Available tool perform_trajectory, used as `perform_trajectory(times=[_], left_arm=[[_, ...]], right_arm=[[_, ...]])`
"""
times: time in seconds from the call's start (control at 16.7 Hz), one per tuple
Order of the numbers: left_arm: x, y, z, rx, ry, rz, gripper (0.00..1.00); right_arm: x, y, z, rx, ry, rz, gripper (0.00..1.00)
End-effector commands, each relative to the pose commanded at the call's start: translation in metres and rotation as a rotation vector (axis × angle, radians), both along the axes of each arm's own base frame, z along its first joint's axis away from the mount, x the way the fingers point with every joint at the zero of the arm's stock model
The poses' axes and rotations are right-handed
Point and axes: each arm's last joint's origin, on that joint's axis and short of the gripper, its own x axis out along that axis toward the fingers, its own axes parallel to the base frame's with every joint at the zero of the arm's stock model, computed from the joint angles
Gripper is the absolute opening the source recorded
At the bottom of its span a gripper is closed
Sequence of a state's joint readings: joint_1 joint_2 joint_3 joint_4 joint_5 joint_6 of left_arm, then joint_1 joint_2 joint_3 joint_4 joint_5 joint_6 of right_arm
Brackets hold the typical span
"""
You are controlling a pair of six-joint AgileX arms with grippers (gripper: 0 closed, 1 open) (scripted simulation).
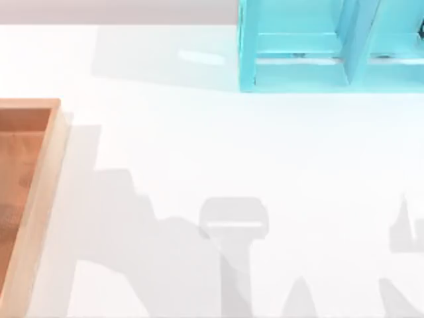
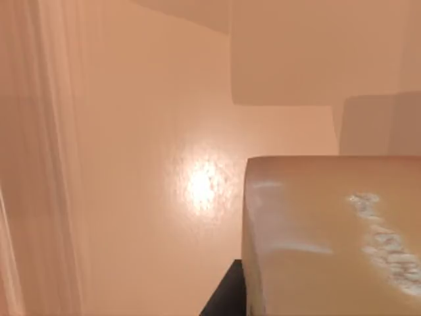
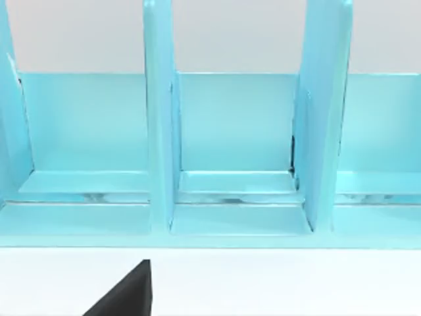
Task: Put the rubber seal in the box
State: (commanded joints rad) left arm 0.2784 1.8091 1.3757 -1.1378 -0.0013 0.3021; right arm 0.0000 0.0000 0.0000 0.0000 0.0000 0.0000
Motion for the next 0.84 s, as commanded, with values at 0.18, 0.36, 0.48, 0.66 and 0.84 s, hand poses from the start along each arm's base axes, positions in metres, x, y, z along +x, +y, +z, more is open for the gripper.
perform_trajectory(times=[0.18, 0.36, 0.48, 0.66, 0.84], left_arm=[[0.0, 0.0, 0.0, 0.0, 0.0, 0.0, 0.6], [0.0, 0.0, 0.0, 0.0, 0.0, 0.0, 0.83], [0.0, 0.0, 0.0, 0.0, 0.0, 0.0, 0.98], [0.0, 0.0, 0.0, 0.0, 0.0, 0.0, 1.0], [0.0, 0.0, 0.0, 0.0, 0.0, 0.0, 1.0]], right_arm=[[0.0, 0.0, 0.0, 0.0, 0.0, 0.0, 1.0], [0.0, 0.0, 0.0, 0.0, 0.0, 0.0, 1.0], [0.0, 0.0, 0.0, 0.0, 0.0, 0.0, 1.0], [0.0, 0.0, 0.0, 0.0, 0.0, 0.0, 1.0], [0.0, 0.0, 0.0, 0.0, 0.0, 0.0, 1.0]])
